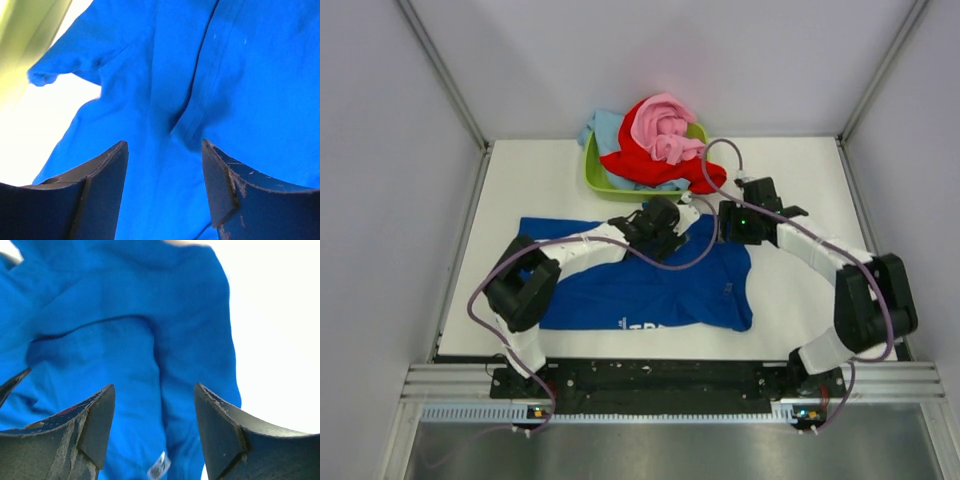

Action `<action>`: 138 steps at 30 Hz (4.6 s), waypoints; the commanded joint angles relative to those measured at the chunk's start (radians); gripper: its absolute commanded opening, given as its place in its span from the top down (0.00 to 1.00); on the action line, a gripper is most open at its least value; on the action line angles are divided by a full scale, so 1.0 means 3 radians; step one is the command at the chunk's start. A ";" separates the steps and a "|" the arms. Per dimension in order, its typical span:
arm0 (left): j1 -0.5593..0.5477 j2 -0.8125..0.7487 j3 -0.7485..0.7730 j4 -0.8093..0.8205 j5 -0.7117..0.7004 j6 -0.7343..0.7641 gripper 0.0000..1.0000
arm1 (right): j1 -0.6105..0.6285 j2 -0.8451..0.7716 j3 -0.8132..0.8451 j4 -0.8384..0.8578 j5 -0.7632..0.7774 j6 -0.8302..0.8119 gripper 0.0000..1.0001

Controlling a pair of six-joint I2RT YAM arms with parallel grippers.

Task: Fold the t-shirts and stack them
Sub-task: Fold the flattened tshirt in 1/3 of the way, then grap the side of the flattened tshirt furthest away from the robot with both arms

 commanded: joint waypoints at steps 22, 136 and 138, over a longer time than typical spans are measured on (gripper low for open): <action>0.0113 -0.2698 -0.2493 -0.1397 -0.0241 0.1307 0.45 | 0.0129 -0.1363 -0.1205 -0.1331 -0.0785 0.0904 0.56; 0.3539 0.0687 0.1434 -0.2042 0.1042 0.1266 0.41 | 0.1249 0.1726 0.2481 -0.0149 0.0979 -0.1039 0.41; 0.3544 0.0774 0.1475 -0.2031 0.1037 0.1261 0.41 | 0.1284 0.1843 0.2532 -0.0129 0.1101 -0.1171 0.41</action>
